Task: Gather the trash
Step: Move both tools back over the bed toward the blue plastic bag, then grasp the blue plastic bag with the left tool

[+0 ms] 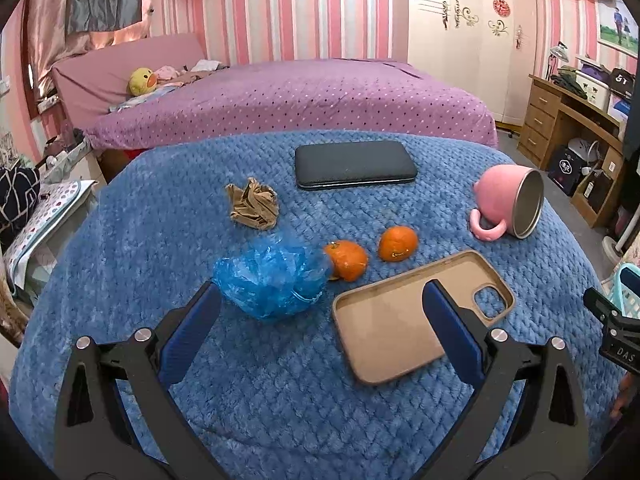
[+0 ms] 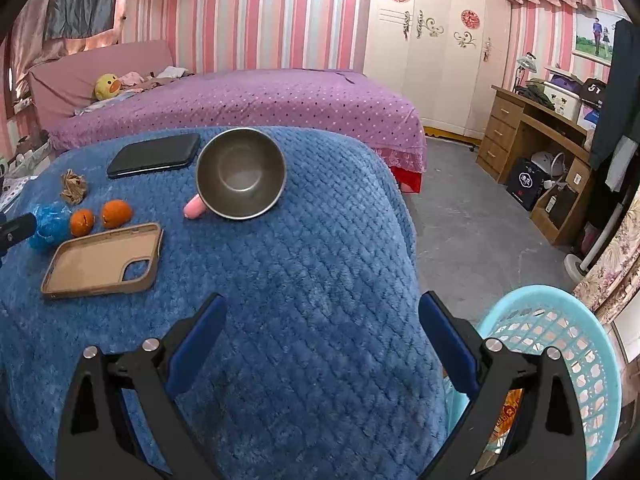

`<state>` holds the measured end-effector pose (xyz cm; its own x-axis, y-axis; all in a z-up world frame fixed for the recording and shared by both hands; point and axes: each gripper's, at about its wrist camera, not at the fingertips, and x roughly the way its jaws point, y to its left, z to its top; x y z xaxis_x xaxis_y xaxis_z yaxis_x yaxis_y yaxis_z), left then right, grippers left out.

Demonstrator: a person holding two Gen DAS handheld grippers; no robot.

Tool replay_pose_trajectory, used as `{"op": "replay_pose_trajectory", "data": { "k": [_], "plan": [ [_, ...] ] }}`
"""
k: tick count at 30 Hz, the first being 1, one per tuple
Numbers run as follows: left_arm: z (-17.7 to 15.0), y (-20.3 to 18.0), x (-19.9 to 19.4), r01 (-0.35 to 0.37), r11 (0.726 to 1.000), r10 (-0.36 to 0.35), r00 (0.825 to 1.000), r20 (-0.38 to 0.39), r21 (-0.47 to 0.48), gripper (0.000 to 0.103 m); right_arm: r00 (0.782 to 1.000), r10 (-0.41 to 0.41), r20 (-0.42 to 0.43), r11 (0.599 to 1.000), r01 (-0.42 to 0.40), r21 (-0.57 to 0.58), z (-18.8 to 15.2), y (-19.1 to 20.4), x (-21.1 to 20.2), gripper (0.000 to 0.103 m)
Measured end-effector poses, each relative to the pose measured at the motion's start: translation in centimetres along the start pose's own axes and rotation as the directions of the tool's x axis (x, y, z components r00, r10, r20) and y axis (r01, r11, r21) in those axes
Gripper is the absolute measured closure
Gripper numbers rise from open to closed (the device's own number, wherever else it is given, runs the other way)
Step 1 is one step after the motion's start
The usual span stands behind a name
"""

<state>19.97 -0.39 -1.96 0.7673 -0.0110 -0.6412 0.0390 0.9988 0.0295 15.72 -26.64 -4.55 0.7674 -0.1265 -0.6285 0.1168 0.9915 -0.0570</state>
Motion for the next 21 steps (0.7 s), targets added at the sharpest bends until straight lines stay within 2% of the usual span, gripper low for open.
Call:
{"op": "replay_pose_trajectory", "data": {
  "k": [12,17,21],
  "plan": [
    [0.0,0.0,1.0,-0.020,1.000,0.020,1.000,-0.020,0.007,0.006,1.000,0.008,-0.007,1.000,-0.009,-0.021,0.5,0.4,0.4,0.008],
    [0.4,0.7,1.4,-0.010,1.000,0.010,1.000,-0.022,-0.008,0.006,0.999,0.037,0.002,0.999,-0.037,0.032,1.7,0.3,0.5,0.008],
    [0.9,2.1,1.9,-0.011,0.999,0.010,0.999,-0.030,-0.036,0.006,0.999,0.034,0.011,0.999,-0.034,0.017,2.9,0.8,1.0,0.008]
  ]
}}
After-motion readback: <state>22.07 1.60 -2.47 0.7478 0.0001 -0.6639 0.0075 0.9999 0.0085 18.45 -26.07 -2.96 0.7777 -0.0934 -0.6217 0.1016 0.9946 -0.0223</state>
